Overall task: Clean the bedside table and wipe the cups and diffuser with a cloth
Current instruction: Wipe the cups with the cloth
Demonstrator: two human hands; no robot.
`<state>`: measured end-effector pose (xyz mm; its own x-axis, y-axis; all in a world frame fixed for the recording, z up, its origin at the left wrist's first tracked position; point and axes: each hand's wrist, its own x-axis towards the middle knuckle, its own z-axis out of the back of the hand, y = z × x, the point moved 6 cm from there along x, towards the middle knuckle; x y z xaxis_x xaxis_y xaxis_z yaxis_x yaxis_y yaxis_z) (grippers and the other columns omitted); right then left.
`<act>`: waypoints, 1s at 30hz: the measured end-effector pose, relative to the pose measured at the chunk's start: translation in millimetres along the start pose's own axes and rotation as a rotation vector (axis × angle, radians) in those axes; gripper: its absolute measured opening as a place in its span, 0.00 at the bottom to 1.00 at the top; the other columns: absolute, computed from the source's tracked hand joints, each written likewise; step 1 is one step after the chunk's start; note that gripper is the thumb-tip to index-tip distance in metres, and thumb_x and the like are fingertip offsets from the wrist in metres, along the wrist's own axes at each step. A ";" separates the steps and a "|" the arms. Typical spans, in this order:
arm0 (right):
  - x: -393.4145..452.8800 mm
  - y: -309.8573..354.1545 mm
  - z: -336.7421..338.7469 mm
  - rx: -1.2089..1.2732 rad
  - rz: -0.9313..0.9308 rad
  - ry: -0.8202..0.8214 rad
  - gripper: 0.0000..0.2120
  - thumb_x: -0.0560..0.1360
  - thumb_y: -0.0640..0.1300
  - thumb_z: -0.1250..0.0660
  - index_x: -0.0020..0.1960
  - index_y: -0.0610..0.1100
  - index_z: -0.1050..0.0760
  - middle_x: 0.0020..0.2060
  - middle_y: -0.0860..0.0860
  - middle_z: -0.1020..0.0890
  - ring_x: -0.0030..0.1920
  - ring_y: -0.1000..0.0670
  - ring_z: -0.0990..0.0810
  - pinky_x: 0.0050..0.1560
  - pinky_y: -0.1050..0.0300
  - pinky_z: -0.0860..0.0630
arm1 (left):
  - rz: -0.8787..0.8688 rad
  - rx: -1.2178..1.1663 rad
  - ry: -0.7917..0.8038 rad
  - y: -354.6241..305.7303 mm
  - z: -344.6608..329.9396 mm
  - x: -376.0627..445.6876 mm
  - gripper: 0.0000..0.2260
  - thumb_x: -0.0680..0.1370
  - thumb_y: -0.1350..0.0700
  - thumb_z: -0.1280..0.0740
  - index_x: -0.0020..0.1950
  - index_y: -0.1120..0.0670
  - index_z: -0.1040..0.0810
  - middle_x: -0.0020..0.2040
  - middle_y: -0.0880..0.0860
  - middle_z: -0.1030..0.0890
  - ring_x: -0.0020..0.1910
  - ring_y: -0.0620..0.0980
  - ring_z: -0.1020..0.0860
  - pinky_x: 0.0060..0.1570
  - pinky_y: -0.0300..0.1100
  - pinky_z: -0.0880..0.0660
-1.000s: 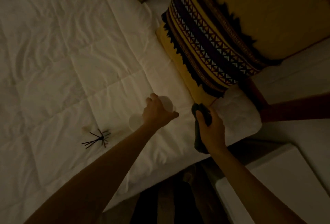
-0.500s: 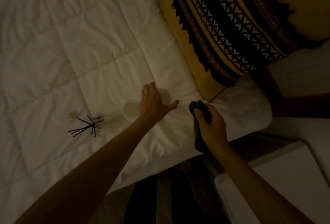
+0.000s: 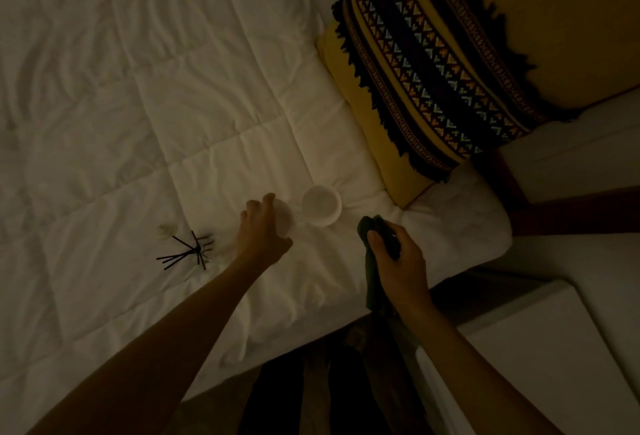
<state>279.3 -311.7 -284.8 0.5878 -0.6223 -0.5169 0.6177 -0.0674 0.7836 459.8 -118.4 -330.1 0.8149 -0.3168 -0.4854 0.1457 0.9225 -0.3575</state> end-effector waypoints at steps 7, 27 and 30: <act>-50.2 62.7 25.6 0.009 0.089 -0.093 0.17 0.79 0.55 0.34 0.66 0.52 0.25 0.56 0.56 0.20 0.56 0.55 0.22 0.51 0.70 0.30 | -0.138 -0.292 -0.082 -30.3 97.6 -48.7 0.45 0.63 0.52 0.18 0.75 0.50 0.37 0.65 0.55 0.29 0.61 0.56 0.26 0.58 0.51 0.25; -278.7 441.7 153.4 0.040 1.052 -0.622 0.18 0.78 0.63 0.39 0.67 0.63 0.31 0.64 0.64 0.25 0.64 0.65 0.26 0.62 0.69 0.28 | -0.675 -1.417 0.220 -320.3 408.8 -255.9 0.38 0.67 0.29 0.31 0.59 0.62 0.21 0.58 0.66 0.19 0.58 0.68 0.21 0.62 0.70 0.28; -311.7 462.1 165.9 -0.037 1.215 -0.764 0.22 0.80 0.62 0.41 0.70 0.54 0.28 0.68 0.56 0.23 0.67 0.59 0.28 0.64 0.69 0.30 | -0.739 -1.461 0.319 -348.9 435.4 -291.3 0.42 0.68 0.31 0.33 0.61 0.69 0.24 0.52 0.69 0.22 0.54 0.71 0.22 0.62 0.68 0.30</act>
<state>294.8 -278.2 295.6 0.3390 -0.5380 0.7717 -0.0346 0.8126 0.5817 415.8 -251.9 283.4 0.6475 -0.7604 0.0495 -0.3403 -0.3467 -0.8741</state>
